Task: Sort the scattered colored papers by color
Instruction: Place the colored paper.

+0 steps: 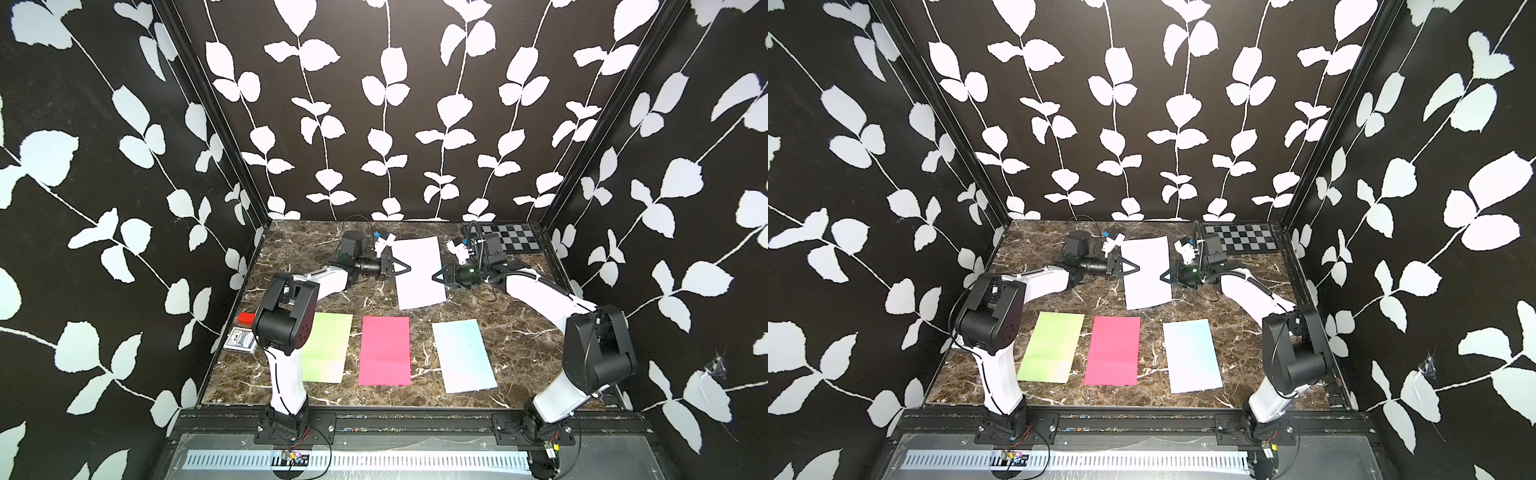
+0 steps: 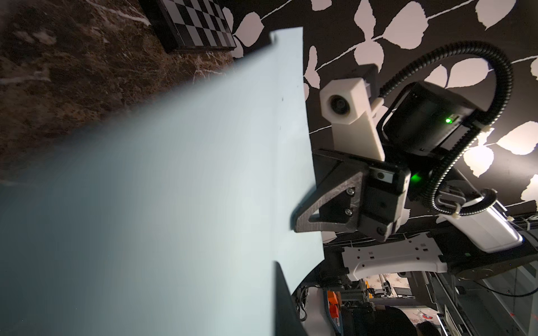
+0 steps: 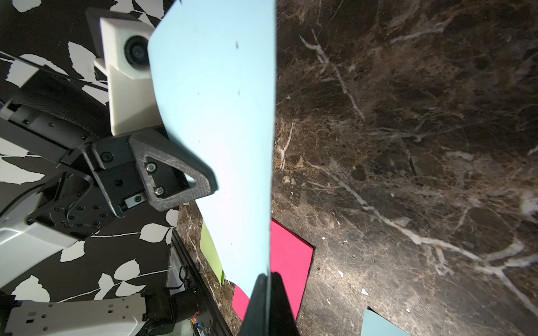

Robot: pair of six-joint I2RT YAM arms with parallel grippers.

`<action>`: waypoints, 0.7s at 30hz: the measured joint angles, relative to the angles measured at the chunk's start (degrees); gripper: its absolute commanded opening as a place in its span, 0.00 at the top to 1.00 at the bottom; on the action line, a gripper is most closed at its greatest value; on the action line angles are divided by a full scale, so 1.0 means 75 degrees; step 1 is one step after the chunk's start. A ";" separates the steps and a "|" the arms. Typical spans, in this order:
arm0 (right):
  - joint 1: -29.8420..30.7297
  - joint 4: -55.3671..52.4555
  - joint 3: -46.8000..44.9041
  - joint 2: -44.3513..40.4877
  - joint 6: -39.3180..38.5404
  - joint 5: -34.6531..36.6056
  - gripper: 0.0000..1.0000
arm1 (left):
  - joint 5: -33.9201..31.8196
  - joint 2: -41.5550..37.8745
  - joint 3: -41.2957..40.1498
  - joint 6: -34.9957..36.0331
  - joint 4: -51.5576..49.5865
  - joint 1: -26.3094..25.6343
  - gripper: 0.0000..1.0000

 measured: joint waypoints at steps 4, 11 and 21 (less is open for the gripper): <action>0.0003 0.0122 -0.0131 -0.0006 0.0093 0.0000 1.00 | -0.0029 0.0000 0.0000 0.0006 -0.0009 0.0000 0.85; 0.0003 0.0402 -0.0490 -0.0006 0.0271 -0.0003 1.00 | -0.0041 0.0000 0.0000 -0.0003 -0.0009 0.0000 0.93; 0.0000 0.0493 -0.0527 -0.0006 0.0318 -0.0006 1.00 | -0.0050 0.0000 0.0000 -0.0003 -0.0009 0.0000 1.00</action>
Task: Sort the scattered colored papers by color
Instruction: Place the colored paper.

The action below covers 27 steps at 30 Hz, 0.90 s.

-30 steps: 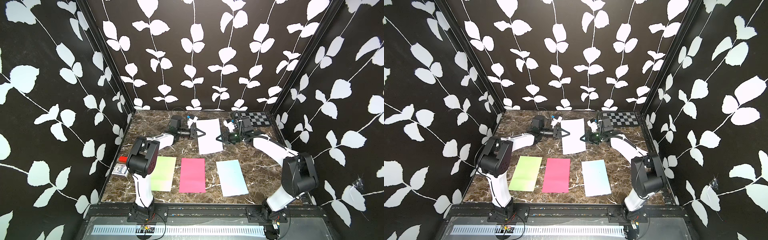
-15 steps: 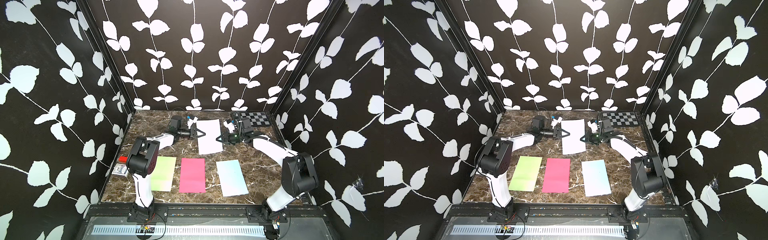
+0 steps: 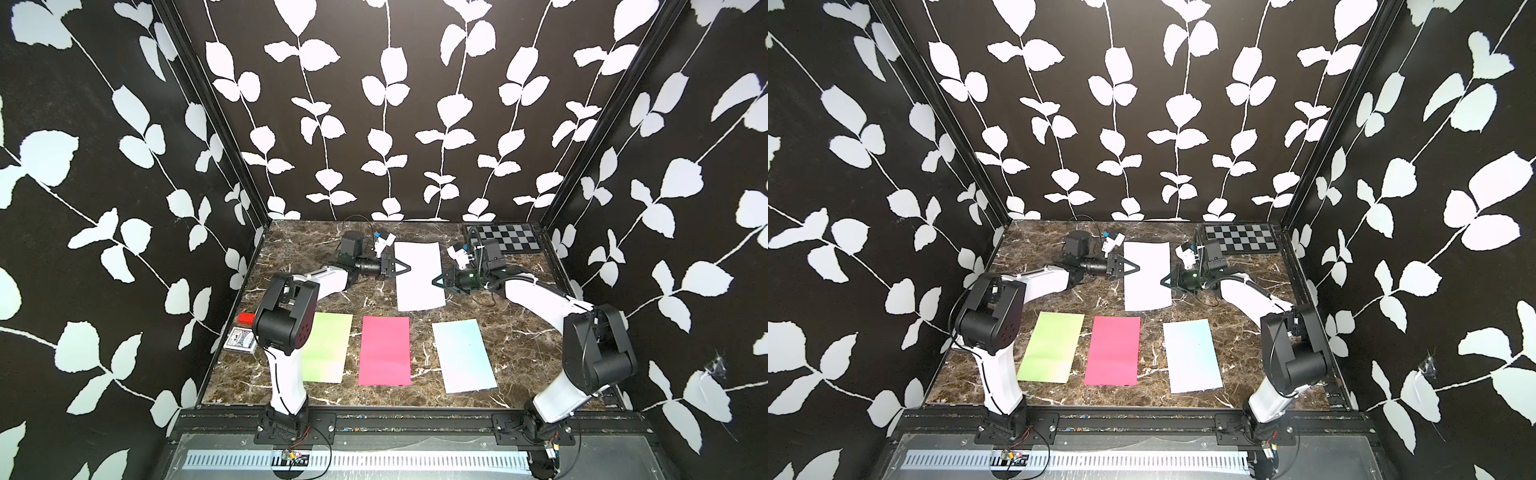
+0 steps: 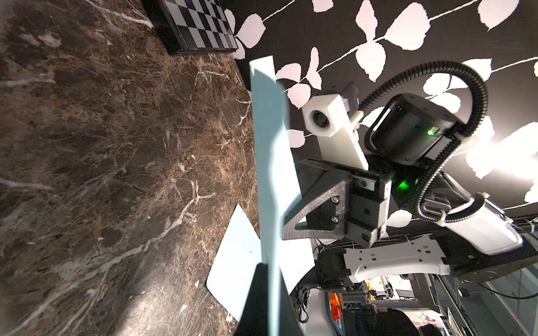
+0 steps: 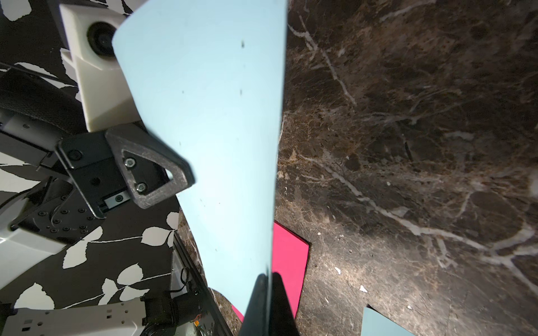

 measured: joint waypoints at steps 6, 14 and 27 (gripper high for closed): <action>0.0000 0.0023 -0.0035 -0.0064 0.0017 0.0012 0.70 | -0.0003 0.0000 0.0000 0.0003 0.0000 0.0000 1.00; 0.0000 -0.0408 -0.0090 -0.0915 -0.0204 0.0539 0.43 | -0.0128 -0.0195 0.0000 0.0114 -0.0326 -0.0050 1.00; -0.0318 -0.1617 -0.1049 -0.3905 -0.0458 0.3363 0.30 | -0.1049 -0.1297 0.0044 -0.0172 -0.0382 -0.1647 1.00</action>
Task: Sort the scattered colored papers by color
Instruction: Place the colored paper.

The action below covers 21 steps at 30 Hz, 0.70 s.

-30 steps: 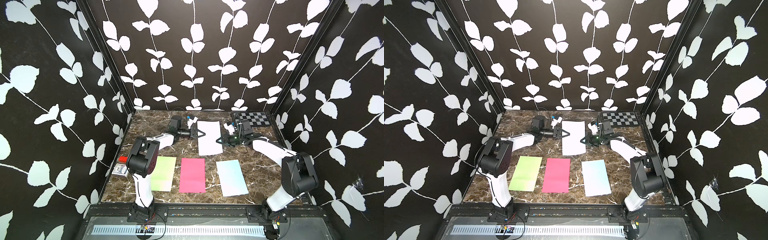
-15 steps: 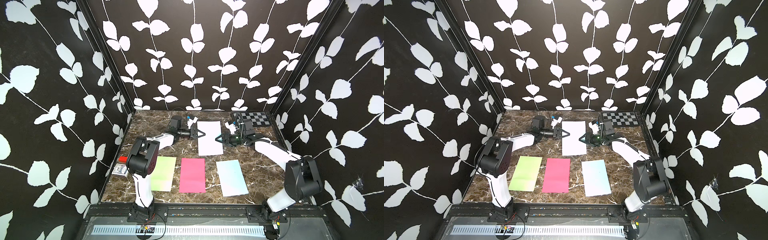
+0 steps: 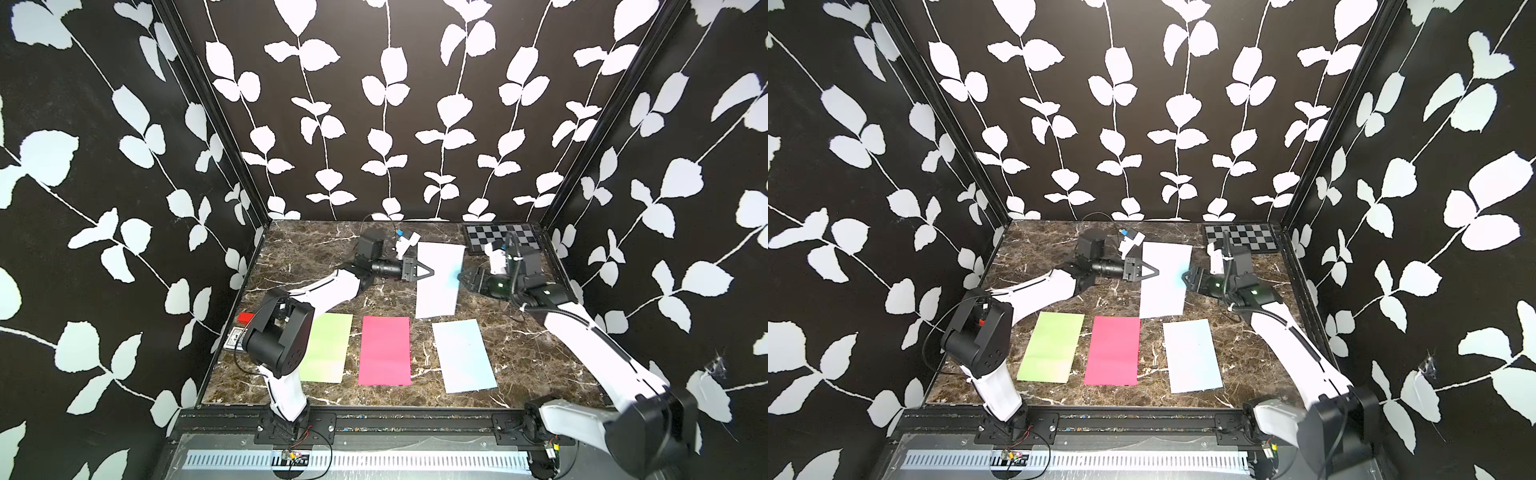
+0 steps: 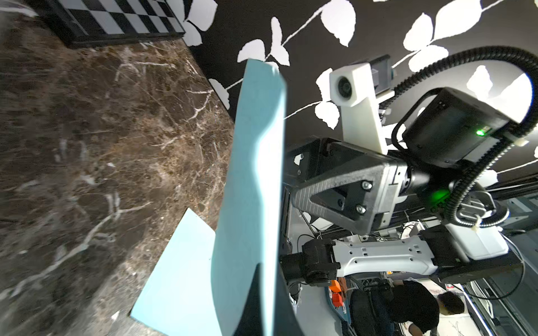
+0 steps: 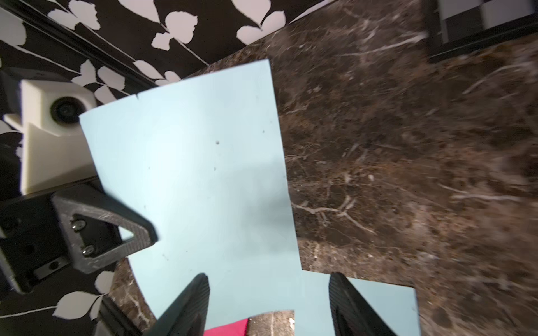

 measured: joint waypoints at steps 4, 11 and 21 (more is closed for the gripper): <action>-0.0070 -0.0309 -0.0361 -0.1320 -0.0035 0.0976 0.24 | -0.0522 0.0012 -0.0003 -0.0600 0.0455 -0.0659 1.00; -0.0085 -0.0618 -0.0778 -0.2891 0.0047 0.1900 0.21 | -0.1690 0.0428 -0.0073 -0.2031 0.1985 -0.2008 1.00; -0.0085 -0.0898 -0.0985 -0.3348 0.0207 0.2078 0.21 | -0.4025 0.1271 -0.1431 -0.3689 0.3418 -0.3287 1.00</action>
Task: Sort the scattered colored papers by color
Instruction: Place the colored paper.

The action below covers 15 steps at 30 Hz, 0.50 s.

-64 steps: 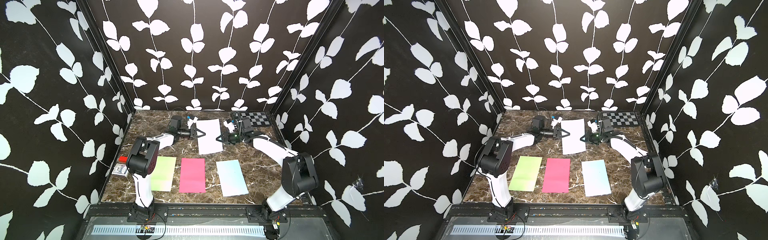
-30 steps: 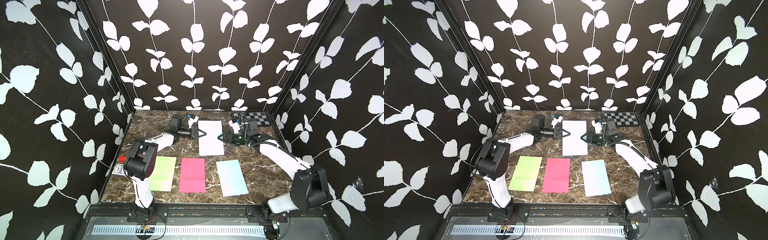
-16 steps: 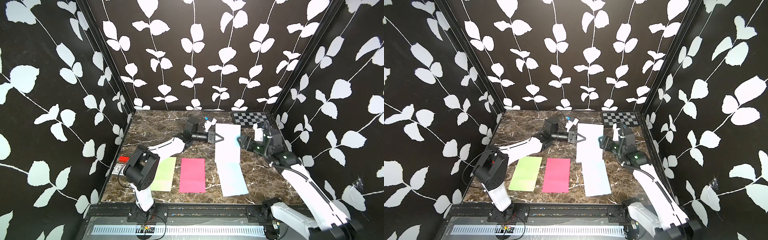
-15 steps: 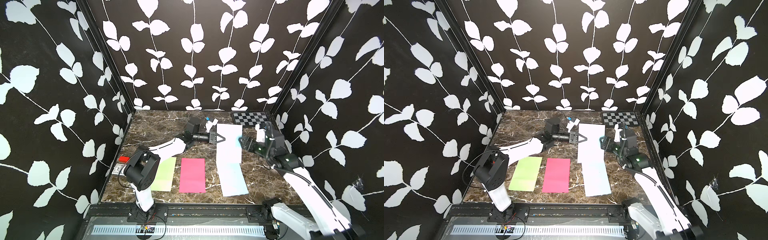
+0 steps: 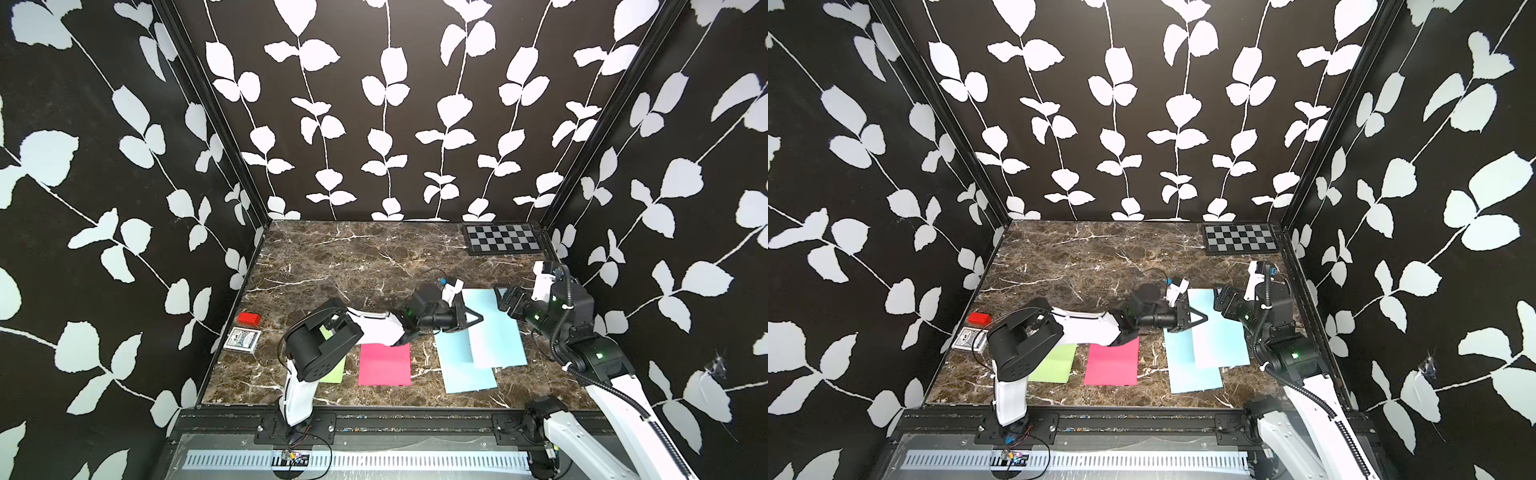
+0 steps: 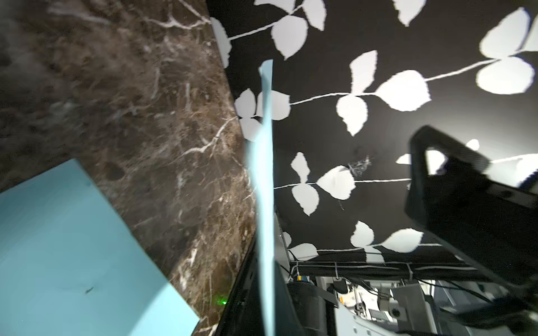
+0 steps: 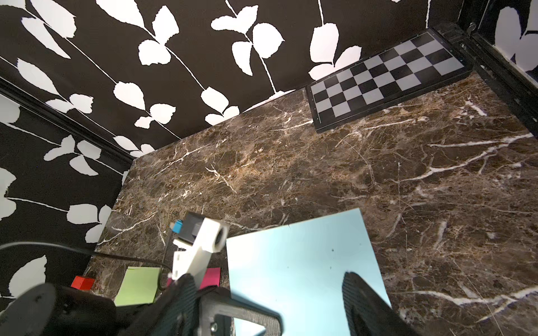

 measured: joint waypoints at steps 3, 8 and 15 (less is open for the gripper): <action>0.0000 -0.0015 -0.0079 -0.0038 0.0058 -0.0012 0.20 | -0.0446 0.0029 -0.0358 -0.0178 0.0058 -0.0157 1.00; 0.0000 -0.0015 -0.0192 -0.0012 0.0114 -0.0064 0.20 | -0.0979 0.0058 -0.0822 -0.0431 0.0323 -0.0303 1.00; 0.0000 0.0041 -0.0259 0.0137 0.0195 -0.0099 0.20 | -0.1338 0.0090 -0.1533 -0.0784 0.0714 -0.0347 1.00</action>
